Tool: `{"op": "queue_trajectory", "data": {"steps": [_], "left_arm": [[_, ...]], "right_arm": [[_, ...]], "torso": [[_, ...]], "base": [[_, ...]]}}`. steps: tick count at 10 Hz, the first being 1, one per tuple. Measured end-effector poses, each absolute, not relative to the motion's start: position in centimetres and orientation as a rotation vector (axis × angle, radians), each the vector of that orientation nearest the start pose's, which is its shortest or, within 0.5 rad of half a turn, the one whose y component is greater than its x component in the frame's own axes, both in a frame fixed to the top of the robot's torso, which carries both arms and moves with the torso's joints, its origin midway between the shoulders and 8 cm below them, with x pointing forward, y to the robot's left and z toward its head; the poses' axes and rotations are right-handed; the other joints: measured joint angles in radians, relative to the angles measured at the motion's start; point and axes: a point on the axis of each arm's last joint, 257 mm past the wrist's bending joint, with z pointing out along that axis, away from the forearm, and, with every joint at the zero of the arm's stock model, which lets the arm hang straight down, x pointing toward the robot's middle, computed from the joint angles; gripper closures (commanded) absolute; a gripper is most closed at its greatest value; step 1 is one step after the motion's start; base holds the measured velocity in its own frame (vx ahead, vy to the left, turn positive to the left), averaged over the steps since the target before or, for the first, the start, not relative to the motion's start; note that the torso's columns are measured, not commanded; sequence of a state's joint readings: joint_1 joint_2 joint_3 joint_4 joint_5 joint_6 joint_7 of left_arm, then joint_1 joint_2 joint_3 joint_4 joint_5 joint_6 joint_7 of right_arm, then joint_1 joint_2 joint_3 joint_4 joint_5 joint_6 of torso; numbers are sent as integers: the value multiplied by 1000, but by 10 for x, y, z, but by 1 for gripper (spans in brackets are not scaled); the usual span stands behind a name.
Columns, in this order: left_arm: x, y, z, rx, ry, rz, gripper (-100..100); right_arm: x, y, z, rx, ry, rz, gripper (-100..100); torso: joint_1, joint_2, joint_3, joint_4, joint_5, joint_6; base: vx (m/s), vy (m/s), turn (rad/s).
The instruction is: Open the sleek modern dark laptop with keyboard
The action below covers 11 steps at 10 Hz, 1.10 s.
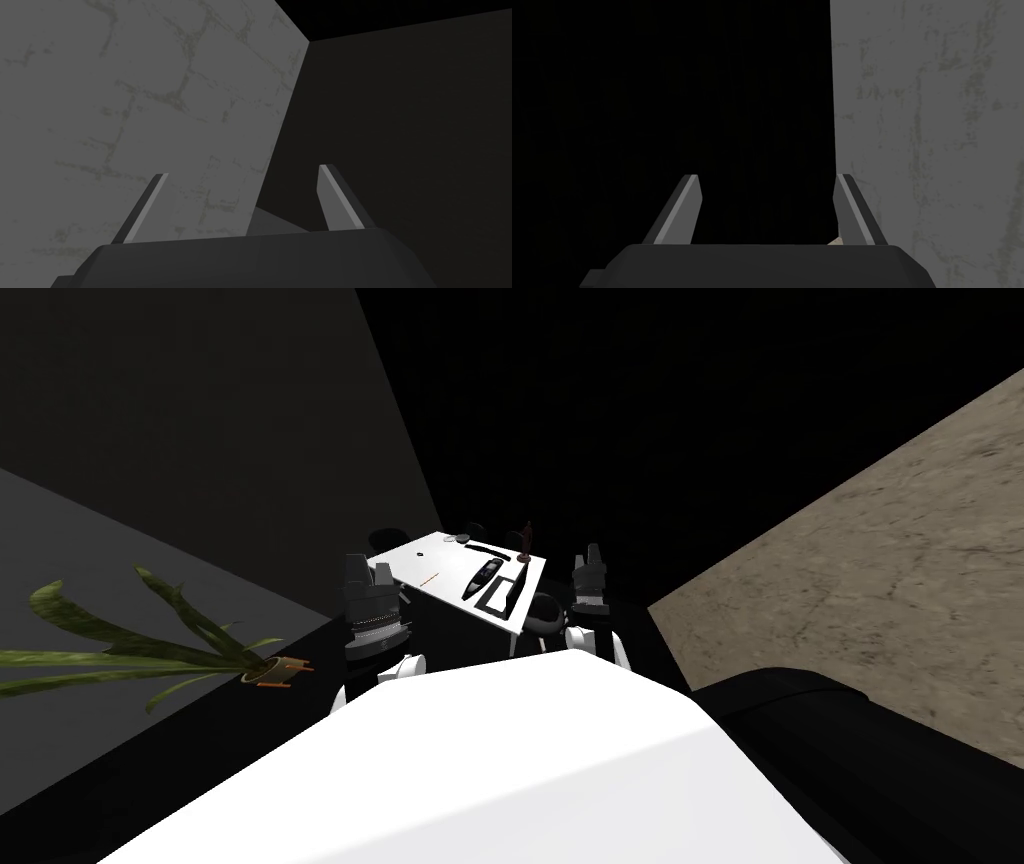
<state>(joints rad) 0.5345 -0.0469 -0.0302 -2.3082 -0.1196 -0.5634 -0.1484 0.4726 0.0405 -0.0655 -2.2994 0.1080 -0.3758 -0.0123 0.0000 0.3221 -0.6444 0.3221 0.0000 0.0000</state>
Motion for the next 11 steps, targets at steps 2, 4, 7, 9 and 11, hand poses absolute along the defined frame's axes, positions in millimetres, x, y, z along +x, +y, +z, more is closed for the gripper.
{"op": "queue_trajectory", "data": {"steps": [2,4,7,9,11], "left_arm": [[328,260,37,-515,636,-1118,0],[328,260,37,-515,636,-1118,0],[328,260,37,-516,636,-1118,0],[328,260,37,-516,636,-1118,0],[328,260,37,-516,636,-1118,0]], "right_arm": [[359,-297,18,690,683,1163,0],[359,-297,18,690,683,1163,0],[361,-293,17,645,730,1137,-100],[363,-290,15,584,787,1089,-100],[365,-288,13,517,844,1019,-100]], "torso": [[0,148,-295,148,0,0],[0,296,-590,295,0,0],[2,413,-826,412,1,0],[1,417,-831,416,0,0],[1,416,-831,416,0,0]], "base": [[0,0,0],[0,0,0],[-20,38,-21],[-42,72,-37],[-42,93,-47]]}}
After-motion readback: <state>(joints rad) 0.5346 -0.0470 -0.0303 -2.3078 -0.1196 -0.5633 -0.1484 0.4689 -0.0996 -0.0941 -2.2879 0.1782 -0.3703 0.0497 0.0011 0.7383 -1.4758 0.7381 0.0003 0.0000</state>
